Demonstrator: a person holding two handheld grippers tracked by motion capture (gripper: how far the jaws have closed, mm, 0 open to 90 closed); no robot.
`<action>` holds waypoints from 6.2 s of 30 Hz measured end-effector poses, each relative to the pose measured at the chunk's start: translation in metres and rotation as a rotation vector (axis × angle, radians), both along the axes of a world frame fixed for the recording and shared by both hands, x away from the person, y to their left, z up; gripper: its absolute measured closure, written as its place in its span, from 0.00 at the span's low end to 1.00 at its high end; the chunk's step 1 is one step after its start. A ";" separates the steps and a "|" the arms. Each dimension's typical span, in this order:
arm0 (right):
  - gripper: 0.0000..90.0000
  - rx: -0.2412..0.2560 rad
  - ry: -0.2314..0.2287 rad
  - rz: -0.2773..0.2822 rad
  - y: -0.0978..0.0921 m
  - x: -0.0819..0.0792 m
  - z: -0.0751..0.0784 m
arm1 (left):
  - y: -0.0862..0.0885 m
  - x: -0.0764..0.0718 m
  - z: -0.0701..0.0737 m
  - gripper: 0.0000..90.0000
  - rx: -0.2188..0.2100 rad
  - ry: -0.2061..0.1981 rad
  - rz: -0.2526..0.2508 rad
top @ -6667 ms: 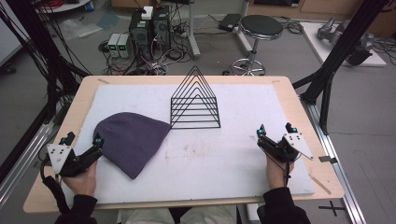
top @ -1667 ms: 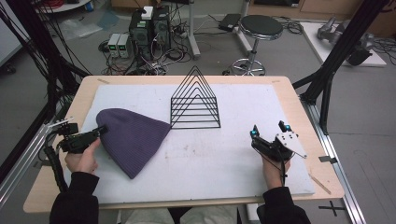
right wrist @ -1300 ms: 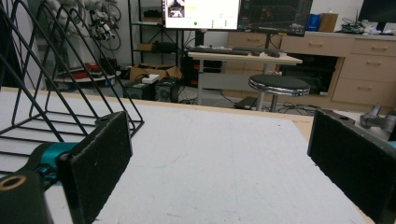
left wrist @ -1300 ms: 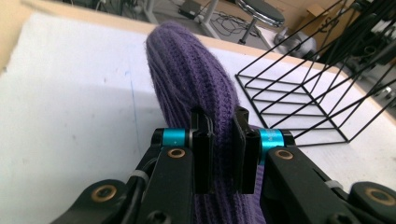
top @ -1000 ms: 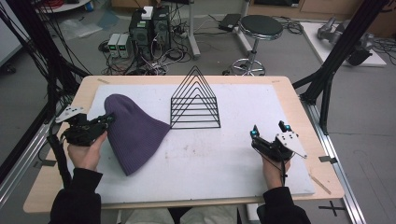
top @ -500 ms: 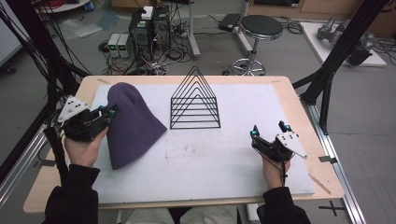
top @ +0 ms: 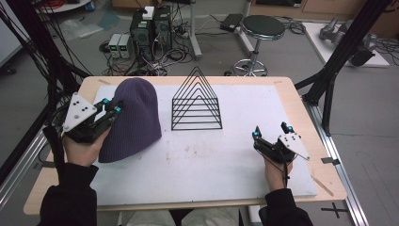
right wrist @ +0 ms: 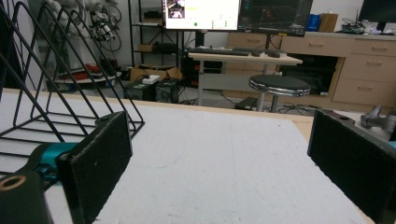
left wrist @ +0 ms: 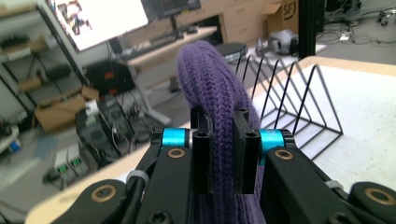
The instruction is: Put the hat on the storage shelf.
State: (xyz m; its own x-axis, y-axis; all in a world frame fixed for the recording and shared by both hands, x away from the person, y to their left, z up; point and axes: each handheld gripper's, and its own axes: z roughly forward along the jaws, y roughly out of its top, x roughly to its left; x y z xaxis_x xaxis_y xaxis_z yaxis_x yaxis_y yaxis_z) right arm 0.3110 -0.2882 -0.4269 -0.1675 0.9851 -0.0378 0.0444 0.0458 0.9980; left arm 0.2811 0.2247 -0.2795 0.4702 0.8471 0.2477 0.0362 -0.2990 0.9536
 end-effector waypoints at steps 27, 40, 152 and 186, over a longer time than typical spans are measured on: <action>0.06 0.036 0.002 0.273 0.013 0.001 0.004 | -0.040 -0.026 0.028 0.89 0.027 -0.214 -0.207; 0.06 0.017 0.071 0.574 0.051 0.009 0.016 | -0.060 -0.022 0.032 0.89 0.002 -0.222 -0.285; 0.92 -0.117 0.078 0.477 0.090 0.098 0.125 | -0.091 0.137 0.058 0.88 -0.311 -0.284 -0.318; 0.91 -0.147 0.425 0.438 0.087 0.098 0.034 | -0.100 0.143 -0.047 0.88 -0.296 -0.076 -0.343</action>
